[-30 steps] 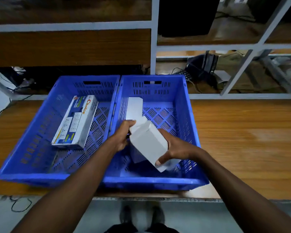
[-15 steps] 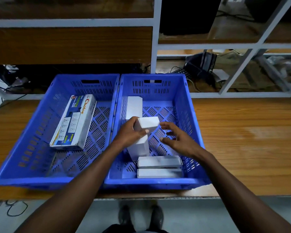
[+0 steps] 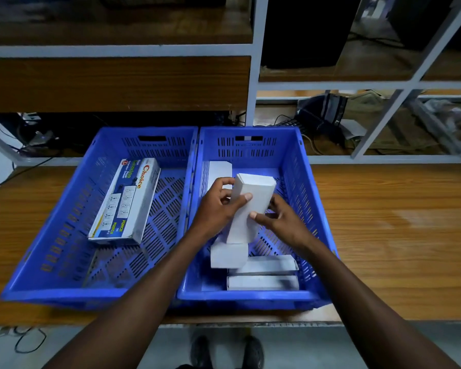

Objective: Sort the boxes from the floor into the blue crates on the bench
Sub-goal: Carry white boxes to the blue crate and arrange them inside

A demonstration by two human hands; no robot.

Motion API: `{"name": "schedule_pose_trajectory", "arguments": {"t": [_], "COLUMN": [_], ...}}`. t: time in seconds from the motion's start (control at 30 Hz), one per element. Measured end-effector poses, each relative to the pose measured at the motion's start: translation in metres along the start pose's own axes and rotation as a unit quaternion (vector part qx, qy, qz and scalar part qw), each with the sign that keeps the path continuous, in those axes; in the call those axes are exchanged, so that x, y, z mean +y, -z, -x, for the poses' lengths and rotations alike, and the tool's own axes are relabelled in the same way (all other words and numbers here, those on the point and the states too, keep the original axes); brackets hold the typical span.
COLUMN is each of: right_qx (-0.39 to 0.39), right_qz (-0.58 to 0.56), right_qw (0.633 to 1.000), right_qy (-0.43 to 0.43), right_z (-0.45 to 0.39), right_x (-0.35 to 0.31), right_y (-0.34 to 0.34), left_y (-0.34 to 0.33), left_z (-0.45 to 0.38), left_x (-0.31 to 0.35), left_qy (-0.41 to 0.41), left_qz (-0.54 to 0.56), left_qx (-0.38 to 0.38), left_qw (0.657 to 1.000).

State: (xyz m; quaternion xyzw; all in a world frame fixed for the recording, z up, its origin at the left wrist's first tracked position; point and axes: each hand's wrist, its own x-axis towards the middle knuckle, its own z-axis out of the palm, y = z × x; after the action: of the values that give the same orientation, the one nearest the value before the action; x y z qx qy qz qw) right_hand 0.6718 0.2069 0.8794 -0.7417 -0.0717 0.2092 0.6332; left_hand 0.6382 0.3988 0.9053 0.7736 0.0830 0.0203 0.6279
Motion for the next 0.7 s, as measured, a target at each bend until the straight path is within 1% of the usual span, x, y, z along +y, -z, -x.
{"name": "schedule_pose_trajectory", "arguments": {"t": [0.07,0.13,0.23,0.3,0.37,0.43,0.57,0.7], "right_qx": [0.022,0.048,0.076,0.080,0.083,0.080,0.054,0.056], "right_qz": [-0.021,-0.050,-0.095,-0.106,-0.107,-0.104,-0.065,-0.066], "right_qw": [0.999,0.997,0.991,0.990,0.989,0.990,0.994,0.992], "right_qy": [-0.011,-0.025,-0.049,-0.054,-0.053,-0.056,-0.066,-0.090], "right_z": [-0.002,-0.002,-0.002,-0.003,-0.004,-0.005,-0.005,-0.012], "right_x": [0.003,0.001,-0.006,-0.009,-0.013,-0.014,-0.010,-0.005], "right_y": [-0.004,-0.007,-0.008,-0.009,-0.010,-0.011,-0.016,-0.018], "left_y": [0.004,0.007,0.006,0.003,-0.002,-0.004,-0.003,0.000], "left_z": [-0.001,0.000,0.005,0.011,0.017,0.021,0.021,0.023], "left_x": [-0.002,-0.007,-0.019,-0.022,-0.022,-0.019,-0.017,-0.019], "left_qy": [0.025,0.050,0.098,0.126,0.125,0.114,0.127,0.134], "left_qz": [0.020,0.020,0.017,0.035,0.049,0.058,0.089,0.082], "left_qx": [0.015,0.010,-0.015,-0.053,-0.062,-0.049,-0.020,-0.010], "left_qw": [0.999,0.998,0.995,0.990,0.989,0.991,0.988,0.988]}}
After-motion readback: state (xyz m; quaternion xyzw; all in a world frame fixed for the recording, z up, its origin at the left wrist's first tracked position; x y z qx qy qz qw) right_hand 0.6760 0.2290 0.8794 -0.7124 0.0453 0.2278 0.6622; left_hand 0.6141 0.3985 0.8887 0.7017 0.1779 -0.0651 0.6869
